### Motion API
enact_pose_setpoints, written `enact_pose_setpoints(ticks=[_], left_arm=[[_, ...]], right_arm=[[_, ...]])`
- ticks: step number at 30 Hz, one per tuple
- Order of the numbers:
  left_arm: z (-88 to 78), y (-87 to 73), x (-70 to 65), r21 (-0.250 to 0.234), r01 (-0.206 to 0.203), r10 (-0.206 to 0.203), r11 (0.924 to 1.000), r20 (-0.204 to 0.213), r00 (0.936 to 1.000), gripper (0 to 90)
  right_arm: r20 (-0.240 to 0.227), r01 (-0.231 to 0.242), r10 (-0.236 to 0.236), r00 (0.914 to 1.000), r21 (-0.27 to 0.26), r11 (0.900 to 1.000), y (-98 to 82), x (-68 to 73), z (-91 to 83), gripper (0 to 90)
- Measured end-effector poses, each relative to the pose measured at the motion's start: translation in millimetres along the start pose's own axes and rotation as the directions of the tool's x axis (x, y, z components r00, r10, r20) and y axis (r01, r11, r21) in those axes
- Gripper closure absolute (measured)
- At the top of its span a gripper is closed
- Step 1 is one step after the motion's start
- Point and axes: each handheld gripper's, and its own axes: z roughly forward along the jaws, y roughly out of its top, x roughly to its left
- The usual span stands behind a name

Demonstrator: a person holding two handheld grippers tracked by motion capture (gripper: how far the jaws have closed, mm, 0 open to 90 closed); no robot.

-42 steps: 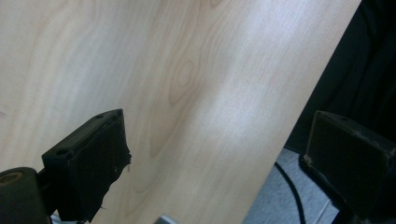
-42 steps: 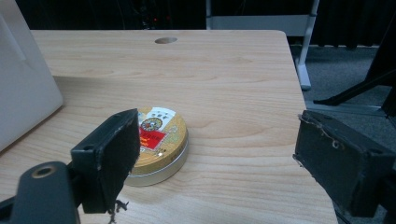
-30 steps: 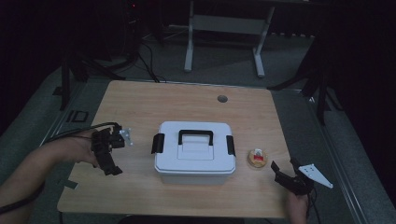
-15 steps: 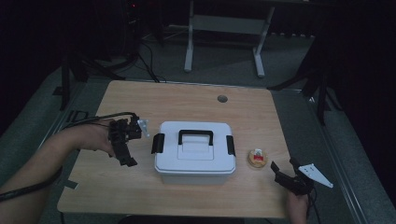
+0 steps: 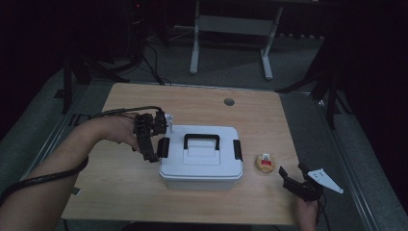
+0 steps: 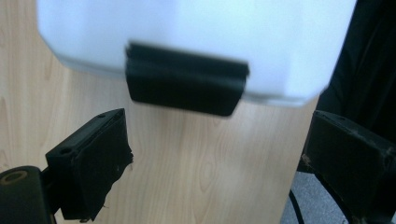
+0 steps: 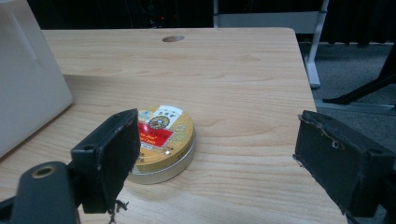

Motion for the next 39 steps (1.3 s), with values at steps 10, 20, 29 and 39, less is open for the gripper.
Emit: enact_pose_setpoints(ticks=[10,20,29,39], left_arm=[[3.6,31.0,6.2,0.023,-0.035,0.034,0.9991,0.015,0.9993,6.1],[3.6,54.5,11.1,0.013,-0.071,0.071,0.9974,0.018,0.9973,6.1],[9.8,70.2,12.7,0.025,-0.098,0.097,0.9949,0.024,0.9950,13.7],[14.0,84.4,13.4,0.039,-0.142,0.142,0.9890,0.007,0.9898,36.8]], right_arm=[[0.000,-0.004,0.004,1.0000,-0.003,1.000,-0.1,-0.6,-0.3,13.9],[-0.005,-0.007,0.007,1.0000,-0.002,1.000,-0.1,-1.0,-0.3,13.9],[-0.007,-0.009,0.009,0.9999,-0.004,1.000,-0.2,-1.3,-0.5,13.9],[-0.016,-0.014,0.014,0.9998,-0.005,1.000,-0.2,-2.2,-0.7,13.9]])
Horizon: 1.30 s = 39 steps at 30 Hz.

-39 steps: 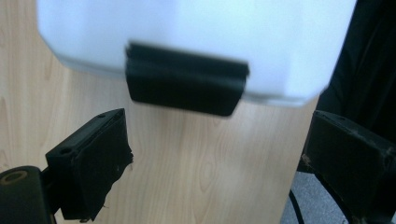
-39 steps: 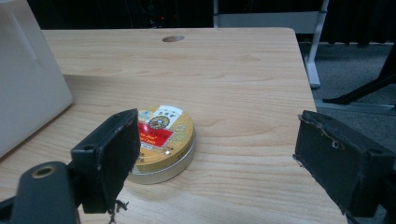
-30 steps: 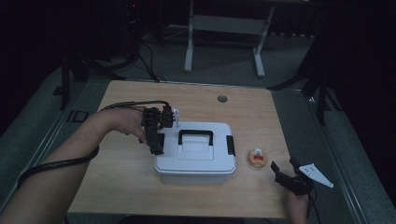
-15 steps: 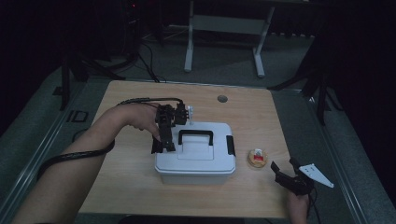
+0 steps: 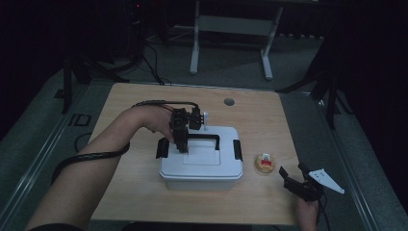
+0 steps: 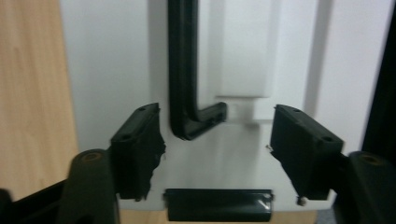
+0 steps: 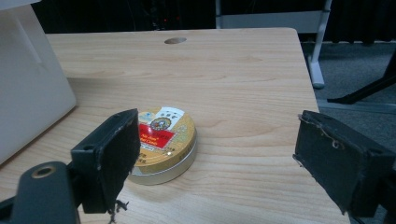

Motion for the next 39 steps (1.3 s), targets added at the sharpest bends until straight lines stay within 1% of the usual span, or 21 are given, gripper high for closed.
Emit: enact_pose_setpoints(ticks=[2,3,4,5,6,8,10,11,13,14,15,16,18,19,21,22,23,25,33,37,39], left_arm=[[0.7,1.1,0.4,0.012,-0.006,0.006,0.9999,-0.015,0.9999,45.2],[1.2,1.4,1.0,0.011,-0.006,0.006,0.9999,-0.008,1.0000,48.7],[1.8,1.8,1.1,0.015,-0.012,0.012,0.9998,-0.011,0.9999,51.4],[2.1,1.9,1.8,0.015,-0.006,0.006,0.9999,-0.007,1.0000,54.3],[2.4,1.4,2.6,0.008,0.014,-0.014,0.9999,0.014,0.9998,57.7],[3.1,0.9,3.8,0.021,0.010,-0.010,0.9997,0.004,0.9999,63.0],[4.3,0.6,4.1,0.024,0.013,-0.013,0.9996,0.021,0.9997,65.5],[5.4,1.1,3.8,0.035,0.008,-0.009,0.9994,0.016,0.9998,68.5],[8.0,2.3,2.8,0.055,0.001,-0.003,0.9985,0.026,0.9996,70.8],[7.9,3.3,2.6,0.060,0.006,-0.007,0.9982,0.019,0.9998,72.5],[7.8,3.8,3.2,0.061,0.010,-0.012,0.9981,0.034,0.9994,74.3],[8.3,4.5,2.7,0.066,0.004,-0.007,0.9978,0.035,0.9993,75.4],[8.4,6.9,3.4,0.083,0.014,-0.017,0.9965,0.033,0.9993,76.6],[8.8,7.8,3.0,0.087,0.007,-0.010,0.9961,0.033,0.9994,76.7],[9.0,9.4,3.0,0.093,0.020,-0.025,0.9955,0.048,0.9985,78.8],[9.5,10.5,2.3,0.098,0.012,-0.017,0.9951,0.046,0.9988,80.5],[9.2,11.3,2.5,0.103,0.016,-0.022,0.9945,0.056,0.9982,80.9],[9.7,12.4,1.9,0.106,0.009,-0.015,0.9943,0.055,0.9983,83.2],[9.0,10.5,1.8,0.091,0.018,-0.023,0.9957,0.054,0.9983,83.7],[8.2,9.4,1.5,0.081,0.011,-0.015,0.9966,0.050,0.9986,83.7],[7.8,9.2,0.8,0.083,0.017,-0.021,0.9964,0.053,0.9984,83.8]], right_arm=[[-0.002,-0.001,0.001,1.0000,0.000,1.000,0.0,-0.1,0.0,13.9],[-0.003,-0.001,0.001,1.0000,0.000,1.000,0.0,-0.1,0.0,13.9],[-0.003,-0.001,0.001,1.0000,-0.001,1.000,0.0,-0.2,0.0,13.9],[-0.003,-0.002,0.002,1.0000,0.000,1.000,0.0,-0.2,0.0,13.9],[-0.004,-0.003,0.003,1.0000,0.000,1.000,0.0,-0.2,0.0,13.9],[-0.004,-0.003,0.003,1.0000,0.000,1.000,0.0,-0.3,0.0,13.9],[-0.005,-0.003,0.003,1.0000,0.000,1.000,0.0,-0.2,0.0,13.9],[-0.005,-0.002,0.002,1.0000,0.001,1.000,0.0,-0.2,0.1,13.9],[-0.005,-0.003,0.003,1.0000,0.001,1.000,0.0,-0.2,0.1,13.9],[-0.005,-0.002,0.002,1.0000,0.001,1.000,0.0,-0.2,0.1,13.9],[-0.005,-0.002,0.002,1.0000,0.002,1.000,0.1,-0.2,0.2,13.9],[-0.005,-0.001,0.001,1.0000,0.002,1.000,0.1,-0.1,0.2,13.9],[-0.004,0.000,0.000,1.0000,0.003,1.000,0.1,0.0,0.3,13.9],[-0.004,0.000,0.000,1.0000,0.005,1.000,0.2,0.2,0.4,13.9],[-0.004,0.000,0.000,1.0000,0.005,1.000,0.2,0.2,0.4,13.9],[-0.003,0.000,0.000,1.0000,0.005,1.000,0.2,0.1,0.4,13.9],[-0.003,0.001,-0.001,1.0000,0.005,1.000,0.2,0.1,0.4,13.9],[-0.004,0.002,-0.002,1.0000,0.005,1.000,0.2,0.2,0.5,13.9],[-0.005,0.000,0.000,1.0000,0.006,1.000,0.3,0.1,0.5,14.0],[-0.007,-0.003,0.003,1.0000,0.006,1.000,0.2,0.1,0.5,14.1],[-0.006,-0.003,0.003,1.0000,0.006,1.000,0.2,0.1,0.5,14.1]])
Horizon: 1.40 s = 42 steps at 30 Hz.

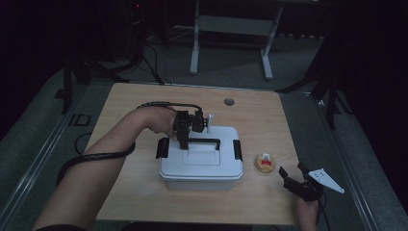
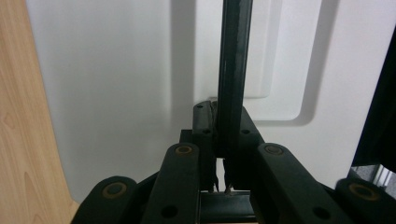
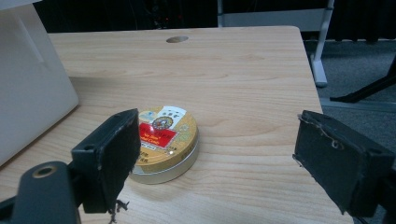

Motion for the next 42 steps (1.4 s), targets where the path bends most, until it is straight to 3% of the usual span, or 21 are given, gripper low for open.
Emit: enact_pose_setpoints(ticks=[9,11,20,38,42], left_arm=[[-8.7,0.3,-2.2,-0.008,-0.009,0.009,0.9999,0.000,1.0000,83.9],[-12.1,-0.7,-3.6,-0.013,-0.027,0.027,0.9995,-0.009,0.9996,84.0],[-31.7,-9.8,-8.7,-0.027,-0.008,0.007,0.9996,-0.028,0.9996,83.9],[-42.7,-56.3,-13.3,-0.051,0.065,-0.067,0.9966,-0.048,0.9966,83.9],[-42.7,-68.1,-14.5,-0.061,0.090,-0.092,0.9941,-0.037,0.9951,83.9]], right_arm=[[-0.001,-0.003,0.003,1.0000,0.000,1.000,-0.1,-0.2,0.0,14.1],[-0.002,-0.003,0.003,1.0000,-0.001,1.000,-0.1,-0.2,-0.1,14.1],[0.000,-0.001,0.001,1.0000,0.001,1.000,0.0,0.0,0.1,14.1],[0.004,0.004,-0.004,1.0000,0.006,1.000,0.2,0.6,0.6,14.1],[0.006,0.006,-0.006,1.0000,0.007,1.000,0.2,0.9,0.8,14.1]])
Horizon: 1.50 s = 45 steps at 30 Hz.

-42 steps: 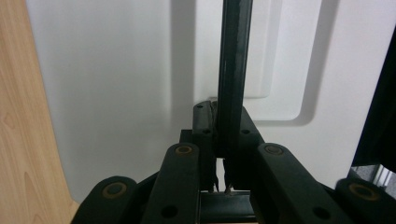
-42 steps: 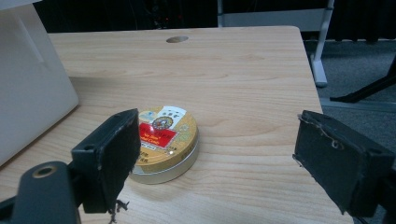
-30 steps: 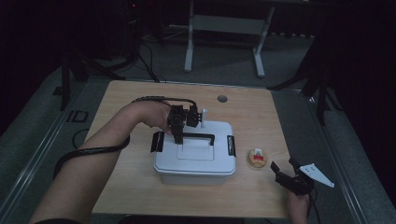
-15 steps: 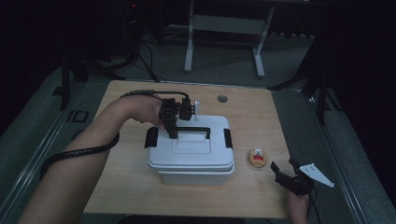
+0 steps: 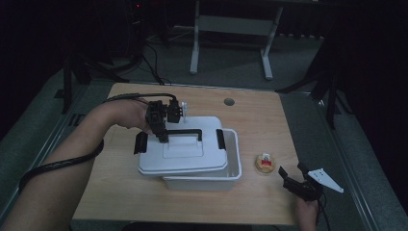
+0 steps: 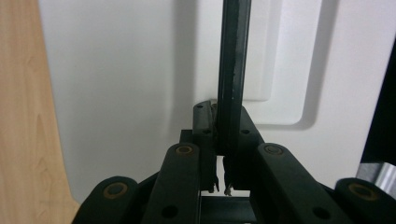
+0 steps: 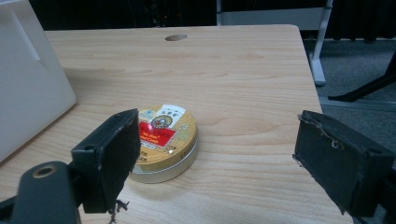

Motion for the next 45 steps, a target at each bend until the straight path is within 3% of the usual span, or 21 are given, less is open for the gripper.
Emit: enact_pose_setpoints(ticks=[14,18,25,39,45], left_arm=[[-3.3,-49.5,-1.5,-0.003,0.074,-0.074,0.9973,-0.015,0.9972,83.9],[-2.9,-66.6,-1.0,-0.027,0.111,-0.112,0.9934,-0.010,0.9937,83.9],[-0.7,-99.3,-1.9,-0.010,0.170,-0.170,0.9854,-0.012,0.9854,83.9],[10.8,-168.5,-10.2,-0.036,0.299,-0.299,0.9535,0.004,0.9542,83.9],[21.6,-195.7,-12.2,-0.033,0.354,-0.354,0.9346,0.016,0.9352,83.9]], right_arm=[[0.005,0.005,-0.005,1.0000,0.008,1.000,0.3,0.8,0.7,14.1],[0.007,0.006,-0.006,1.0000,0.009,1.000,0.3,1.0,0.9,14.1],[0.008,0.008,-0.008,0.9999,0.012,1.000,0.4,1.3,1.2,14.1],[0.014,0.014,-0.015,0.9998,0.021,1.000,0.6,2.7,1.8,14.1],[0.018,0.017,-0.017,0.9997,0.025,1.000,0.7,3.1,2.2,14.1]])
